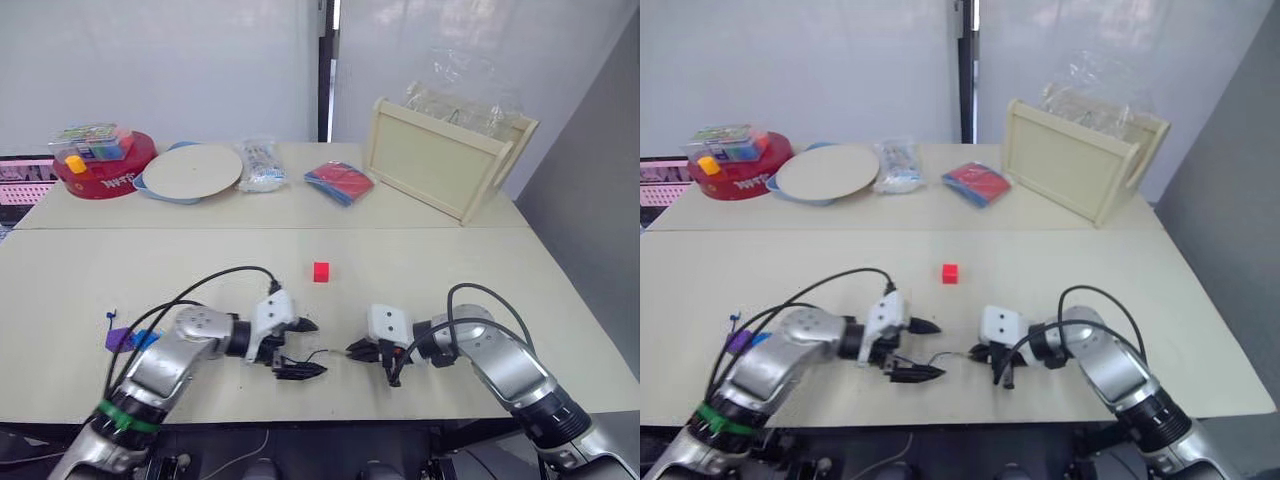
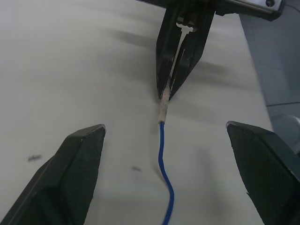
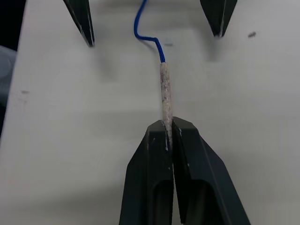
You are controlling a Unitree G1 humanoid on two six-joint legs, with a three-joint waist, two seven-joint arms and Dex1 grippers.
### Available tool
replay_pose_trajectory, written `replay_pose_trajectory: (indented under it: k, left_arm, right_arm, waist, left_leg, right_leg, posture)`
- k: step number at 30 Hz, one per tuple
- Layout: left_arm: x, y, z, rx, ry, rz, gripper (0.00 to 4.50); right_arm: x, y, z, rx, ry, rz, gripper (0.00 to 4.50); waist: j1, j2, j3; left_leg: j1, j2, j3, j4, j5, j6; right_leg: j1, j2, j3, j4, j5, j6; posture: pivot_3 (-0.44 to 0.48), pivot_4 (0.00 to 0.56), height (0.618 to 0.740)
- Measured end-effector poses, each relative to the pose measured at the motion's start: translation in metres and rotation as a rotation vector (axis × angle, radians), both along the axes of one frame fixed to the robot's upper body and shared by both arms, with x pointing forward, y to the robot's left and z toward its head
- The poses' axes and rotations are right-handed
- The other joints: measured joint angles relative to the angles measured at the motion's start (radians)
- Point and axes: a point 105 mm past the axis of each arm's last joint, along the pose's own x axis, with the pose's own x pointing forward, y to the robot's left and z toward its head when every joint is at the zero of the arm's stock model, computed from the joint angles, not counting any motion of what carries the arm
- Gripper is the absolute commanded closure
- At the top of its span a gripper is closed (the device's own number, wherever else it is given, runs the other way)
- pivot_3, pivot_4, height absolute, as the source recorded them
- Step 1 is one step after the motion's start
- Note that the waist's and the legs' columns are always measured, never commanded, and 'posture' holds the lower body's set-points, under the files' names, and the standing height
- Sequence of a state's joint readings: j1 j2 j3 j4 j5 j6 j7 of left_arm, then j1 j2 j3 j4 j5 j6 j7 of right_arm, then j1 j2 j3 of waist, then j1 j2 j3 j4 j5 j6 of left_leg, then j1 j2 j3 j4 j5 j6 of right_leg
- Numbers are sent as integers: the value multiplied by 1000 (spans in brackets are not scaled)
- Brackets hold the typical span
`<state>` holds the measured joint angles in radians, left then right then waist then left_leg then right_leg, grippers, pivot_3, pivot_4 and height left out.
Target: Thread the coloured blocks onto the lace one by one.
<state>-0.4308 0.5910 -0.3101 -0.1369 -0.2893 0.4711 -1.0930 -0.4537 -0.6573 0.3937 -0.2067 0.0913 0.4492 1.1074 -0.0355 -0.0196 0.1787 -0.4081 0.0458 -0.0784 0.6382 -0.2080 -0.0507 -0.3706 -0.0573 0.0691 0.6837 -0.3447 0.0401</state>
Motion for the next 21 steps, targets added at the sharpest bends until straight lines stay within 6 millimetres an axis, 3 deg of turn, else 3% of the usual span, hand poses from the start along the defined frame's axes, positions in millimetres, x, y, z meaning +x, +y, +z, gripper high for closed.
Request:
replay_pose_trajectory:
  k: [5,10,18,21]
  left_arm:
    - [1,-10,-9,15,7,-22,169]
    - [0,-14,-8,-1,12,-30,1576]
    - [2,-17,-6,-9,9,-32,4298]
    - [2,-16,-6,-8,7,-28,4472]
  right_arm:
    - [0,1,1,-15,0,-10,4500]
    - [-2,1,2,-22,0,-14,4500]
    - [-2,0,2,-28,7,-25,4500]
    - [-3,0,2,-30,8,-23,4500]
  waist:
    - [-3,0,0]
    - [-1,0,0]
    - [-1,0,0]
    - [-1,0,0]
  left_leg:
    - [0,0,0,0,0,0]
    - [-1,0,0,1,0,0]
    - [-1,0,0,1,0,0]
    - [-1,0,0,1,0,0]
  right_leg:
    - [0,0,0,0,0,0]
    - [0,0,0,0,0,0]
    - [0,0,0,0,0,0]
    - [0,0,0,0,0,0]
  posture:
    - [0,150,740]
    - [0,150,740]
    - [0,150,740]
    - [0,150,740]
